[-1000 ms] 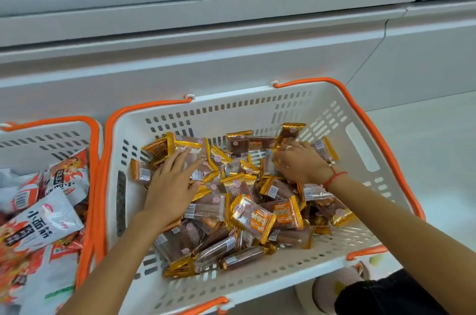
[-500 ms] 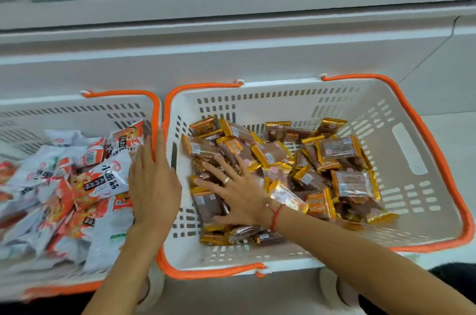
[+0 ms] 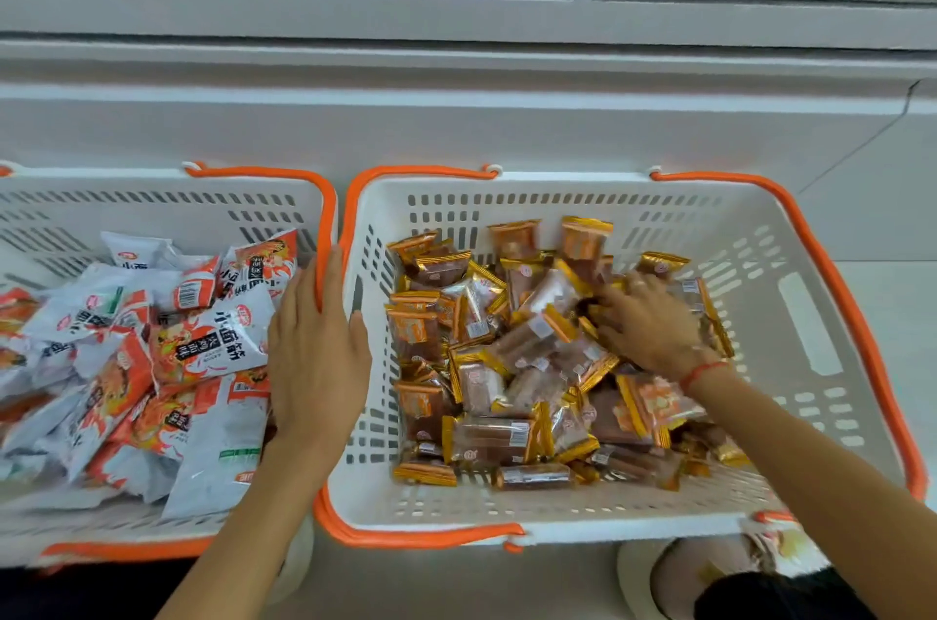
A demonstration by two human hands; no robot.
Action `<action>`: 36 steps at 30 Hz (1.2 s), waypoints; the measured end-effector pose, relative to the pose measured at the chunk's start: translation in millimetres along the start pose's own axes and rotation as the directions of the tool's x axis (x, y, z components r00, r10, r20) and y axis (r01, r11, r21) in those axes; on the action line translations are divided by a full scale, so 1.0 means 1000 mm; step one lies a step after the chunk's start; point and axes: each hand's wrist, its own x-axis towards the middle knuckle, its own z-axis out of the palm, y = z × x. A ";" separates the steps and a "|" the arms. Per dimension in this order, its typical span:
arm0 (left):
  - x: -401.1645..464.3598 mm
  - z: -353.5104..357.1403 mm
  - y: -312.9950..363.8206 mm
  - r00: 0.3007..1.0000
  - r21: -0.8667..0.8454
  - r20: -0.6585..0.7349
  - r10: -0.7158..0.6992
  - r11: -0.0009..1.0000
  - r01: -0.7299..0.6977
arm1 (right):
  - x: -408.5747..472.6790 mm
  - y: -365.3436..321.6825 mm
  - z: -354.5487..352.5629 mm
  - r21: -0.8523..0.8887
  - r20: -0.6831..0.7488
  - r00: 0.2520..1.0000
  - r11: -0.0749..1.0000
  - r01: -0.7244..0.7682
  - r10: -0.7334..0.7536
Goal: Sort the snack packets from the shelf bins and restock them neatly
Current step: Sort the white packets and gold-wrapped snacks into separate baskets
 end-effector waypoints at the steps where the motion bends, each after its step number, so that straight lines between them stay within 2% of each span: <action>1: 0.000 0.000 0.001 1.000 -0.011 -0.003 -0.002 1.000 0.002 | -0.004 0.020 0.002 -0.012 0.047 0.997 0.998 -0.068 0.068; 3: -0.001 0.000 0.001 1.000 -0.021 -0.006 -0.004 1.000 0.003 | -0.010 0.038 0.003 -0.014 0.075 0.992 0.995 -0.099 0.100; 5: -0.001 -0.001 0.003 1.000 -0.011 -0.016 0.006 1.000 -0.006 | -0.009 0.022 -0.003 0.004 -0.075 0.996 0.999 -0.043 0.043; 7: -0.001 -0.001 0.004 0.999 0.018 -0.037 0.035 0.999 -0.034 | -0.004 -0.021 -0.015 0.056 -0.276 0.956 0.991 0.122 -0.102; 9: 0.000 0.000 0.003 0.995 0.054 -0.039 0.095 0.994 -0.093 | -0.001 -0.080 -0.023 0.092 -0.368 0.862 0.909 0.407 -0.349; 10: 0.001 0.001 0.002 0.992 0.076 -0.029 0.125 0.990 -0.122 | 0.000 -0.108 -0.018 0.099 -0.328 0.816 0.842 0.530 -0.475; 11: 0.001 0.002 0.001 0.989 0.097 -0.016 0.144 0.985 -0.141 | 0.002 -0.133 -0.009 0.107 -0.229 0.780 0.782 0.614 -0.582; 13: 0.001 0.004 0.002 0.988 0.125 0.014 0.156 0.980 -0.156 | 0.005 -0.165 0.017 0.100 0.040 0.742 0.742 0.663 -0.669; 14: 0.000 0.004 0.003 0.987 0.132 0.021 0.160 0.978 -0.161 | 0.007 -0.171 0.029 0.080 0.125 0.739 0.750 0.657 -0.662; 16: 0.000 0.003 0.003 0.986 0.136 0.015 0.168 0.976 -0.169 | 0.010 -0.167 0.043 0.028 0.183 0.741 0.757 0.653 -0.646; 18: 0.000 0.002 0.002 0.986 0.147 0.010 0.167 0.975 -0.167 | 0.010 -0.155 0.048 -0.043 0.165 0.748 0.753 0.657 -0.643; 21: 0.002 0.001 0.002 0.989 0.156 0.018 0.147 0.977 -0.148 | 0.004 -0.131 0.047 -0.166 0.062 0.790 0.774 0.611 -0.610; 24: 0.002 0.003 0.001 0.990 0.160 0.014 0.140 0.977 -0.140 | 0.004 -0.092 0.038 -0.191 -0.019 0.867 0.853 0.486 -0.498; 28: 0.001 0.002 0.000 0.991 0.156 0.004 0.136 0.978 -0.135 | 0.006 -0.048 0.024 -0.157 -0.010 0.959 0.948 0.277 -0.282; 33: 0.002 0.003 0.000 0.990 0.152 -0.013 0.137 0.979 -0.133 | -0.001 0.039 -0.002 -0.285 -0.053 0.992 0.953 0.099 -0.119; 36: 0.002 0.002 0.003 0.991 0.137 -0.022 0.133 0.982 -0.128 | -0.022 0.077 -0.014 -0.270 0.053 0.997 0.960 0.072 -0.060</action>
